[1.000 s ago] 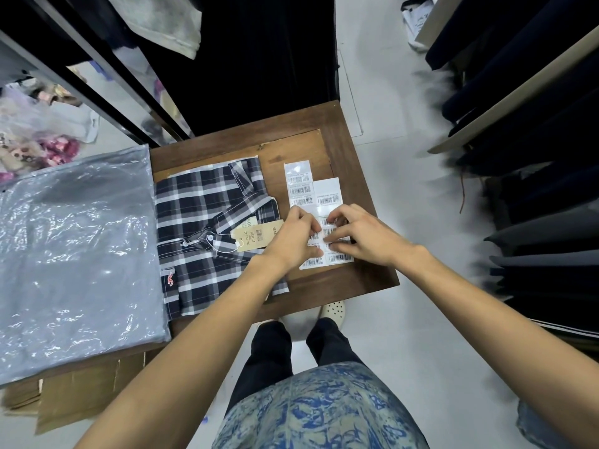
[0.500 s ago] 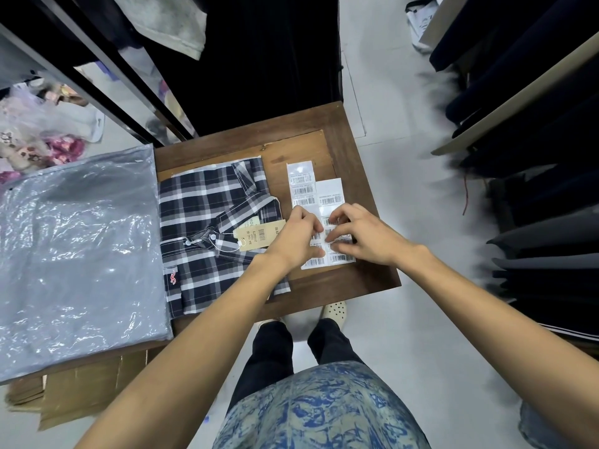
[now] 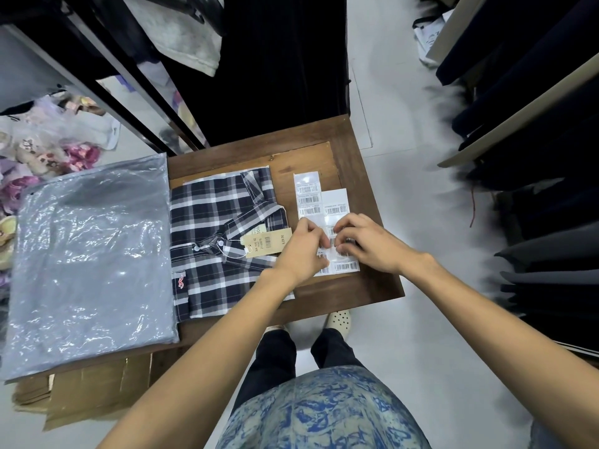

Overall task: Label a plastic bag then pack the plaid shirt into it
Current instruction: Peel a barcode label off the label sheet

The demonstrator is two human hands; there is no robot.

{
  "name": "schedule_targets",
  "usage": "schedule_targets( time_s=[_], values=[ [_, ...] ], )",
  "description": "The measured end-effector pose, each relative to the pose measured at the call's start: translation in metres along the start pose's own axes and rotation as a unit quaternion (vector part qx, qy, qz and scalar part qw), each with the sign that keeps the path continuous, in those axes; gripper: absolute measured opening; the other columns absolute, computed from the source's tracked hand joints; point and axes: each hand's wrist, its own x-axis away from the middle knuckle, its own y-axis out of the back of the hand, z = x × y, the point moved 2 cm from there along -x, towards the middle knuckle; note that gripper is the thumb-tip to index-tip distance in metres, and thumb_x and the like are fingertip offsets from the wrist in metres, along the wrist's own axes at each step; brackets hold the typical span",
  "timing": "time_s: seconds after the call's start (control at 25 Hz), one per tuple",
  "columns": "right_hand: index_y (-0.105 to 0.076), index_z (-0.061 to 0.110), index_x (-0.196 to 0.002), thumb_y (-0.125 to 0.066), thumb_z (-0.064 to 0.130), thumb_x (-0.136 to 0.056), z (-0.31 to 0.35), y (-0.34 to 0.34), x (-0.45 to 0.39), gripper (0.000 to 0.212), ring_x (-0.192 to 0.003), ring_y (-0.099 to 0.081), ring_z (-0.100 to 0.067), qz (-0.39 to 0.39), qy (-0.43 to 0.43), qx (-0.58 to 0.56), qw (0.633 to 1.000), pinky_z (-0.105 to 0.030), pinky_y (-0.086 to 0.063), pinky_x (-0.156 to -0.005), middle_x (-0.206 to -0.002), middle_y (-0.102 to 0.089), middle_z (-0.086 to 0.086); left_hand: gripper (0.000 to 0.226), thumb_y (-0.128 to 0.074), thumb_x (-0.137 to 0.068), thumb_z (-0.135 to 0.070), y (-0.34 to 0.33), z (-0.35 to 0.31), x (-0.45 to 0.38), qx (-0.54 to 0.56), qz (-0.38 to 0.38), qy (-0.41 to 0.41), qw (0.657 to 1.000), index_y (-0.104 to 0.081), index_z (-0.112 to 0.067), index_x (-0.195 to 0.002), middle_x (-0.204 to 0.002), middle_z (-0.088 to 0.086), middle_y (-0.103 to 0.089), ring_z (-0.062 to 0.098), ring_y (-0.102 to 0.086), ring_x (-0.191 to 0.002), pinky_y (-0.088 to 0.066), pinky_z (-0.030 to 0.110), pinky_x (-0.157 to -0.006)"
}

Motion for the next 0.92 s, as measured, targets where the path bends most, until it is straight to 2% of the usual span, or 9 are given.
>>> schedule_targets(
  time_s=[0.12, 0.24, 0.32, 0.4, 0.48, 0.6, 0.68, 0.8, 0.92],
  values=[
    [-0.073, 0.015, -0.101, -0.06, 0.015, -0.1, -0.001, -0.001, 0.002, 0.013, -0.118, -0.048, -0.017, -0.005, 0.006, 0.002, 1.0, -0.028, -0.041, -0.104, -0.122, -0.058, 0.003, 0.018, -0.073, -0.085, -0.023, -0.001, -0.008, 0.008, 0.051, -0.026, 0.035, 0.998, -0.072, -0.013, -0.099, -0.113, -0.001, -0.044, 0.009, -0.052, -0.101, -0.041, 0.025, -0.098],
    [-0.072, 0.014, -0.105, -0.056, 0.01, -0.101, -0.004, -0.002, 0.004, 0.016, -0.115, -0.048, -0.015, -0.014, 0.01, -0.004, 1.0, -0.029, -0.041, -0.104, -0.122, -0.059, 0.003, 0.03, -0.07, -0.088, -0.045, -0.004, -0.013, 0.01, 0.098, -0.036, 0.074, 0.992, -0.076, -0.016, -0.093, -0.114, -0.002, -0.047, 0.003, -0.048, -0.104, -0.033, 0.019, -0.091],
    [-0.071, 0.014, -0.105, -0.053, 0.01, -0.102, -0.004, -0.002, 0.005, 0.019, -0.117, -0.047, -0.015, -0.013, 0.0, -0.017, 1.0, -0.03, -0.041, -0.105, -0.123, -0.059, 0.002, 0.025, -0.072, -0.088, -0.042, -0.004, -0.015, 0.008, 0.116, -0.043, 0.083, 0.989, -0.078, -0.017, -0.09, -0.114, 0.0, -0.048, 0.003, -0.047, -0.104, -0.035, 0.02, -0.093],
    [-0.072, 0.016, -0.108, -0.053, 0.014, -0.103, -0.003, 0.0, 0.006, 0.019, -0.119, -0.048, -0.014, -0.019, -0.005, -0.022, 1.0, -0.029, -0.04, -0.106, -0.124, -0.06, 0.002, 0.012, -0.073, -0.087, -0.03, -0.003, -0.015, 0.005, 0.122, -0.057, 0.086, 0.987, -0.078, -0.019, -0.085, -0.112, 0.001, -0.049, 0.003, -0.048, -0.102, -0.039, 0.024, -0.1],
    [-0.07, 0.016, -0.119, -0.058, 0.025, -0.102, -0.002, 0.001, 0.01, 0.023, -0.12, -0.05, -0.013, -0.024, -0.01, -0.024, 0.999, -0.028, -0.04, -0.106, -0.126, -0.061, 0.003, 0.008, -0.072, -0.086, -0.023, -0.004, -0.015, 0.004, 0.13, -0.07, 0.09, 0.985, -0.075, -0.022, -0.08, -0.111, 0.003, -0.052, 0.004, -0.049, -0.1, -0.041, 0.027, -0.102],
    [-0.065, 0.014, -0.133, -0.07, 0.042, -0.093, -0.005, 0.002, 0.017, 0.049, -0.126, -0.05, -0.011, -0.011, -0.018, -0.017, 1.0, -0.028, -0.04, -0.109, -0.135, -0.058, 0.003, 0.009, -0.071, -0.085, -0.021, -0.005, -0.016, 0.004, 0.137, -0.074, 0.101, 0.983, -0.074, -0.022, -0.077, -0.112, 0.006, -0.054, 0.005, -0.05, -0.101, -0.039, 0.02, -0.093],
    [-0.067, 0.013, -0.13, -0.076, 0.044, -0.088, -0.007, -0.001, 0.02, 0.053, -0.129, -0.048, -0.015, -0.014, -0.015, 0.002, 1.0, -0.033, -0.041, -0.11, -0.137, -0.055, 0.0, 0.013, -0.072, -0.085, -0.02, -0.006, -0.016, 0.004, 0.146, -0.077, 0.105, 0.981, -0.073, -0.023, -0.073, -0.109, 0.005, -0.058, 0.004, -0.048, -0.104, -0.038, 0.02, -0.093],
    [-0.07, 0.016, -0.126, -0.079, 0.046, -0.083, -0.011, -0.005, 0.025, 0.053, -0.127, -0.044, -0.022, -0.047, -0.008, 0.058, 0.997, -0.038, -0.042, -0.109, -0.136, -0.053, -0.004, 0.013, -0.071, -0.087, -0.021, -0.007, -0.018, 0.005, 0.17, -0.074, 0.107, 0.977, -0.077, -0.018, -0.075, -0.097, -0.005, -0.055, 0.006, -0.046, -0.111, -0.033, 0.019, -0.091],
    [-0.072, 0.023, -0.124, -0.079, 0.053, -0.08, -0.013, -0.005, 0.031, 0.054, -0.129, -0.04, -0.027, -0.086, -0.021, 0.087, 0.992, -0.043, -0.04, -0.108, -0.141, -0.052, -0.004, 0.019, -0.072, -0.085, -0.028, -0.009, -0.016, 0.002, 0.17, -0.077, 0.107, 0.977, -0.075, -0.024, -0.067, -0.094, -0.001, -0.061, 0.012, -0.054, -0.11, -0.039, 0.025, -0.09]
  ],
)
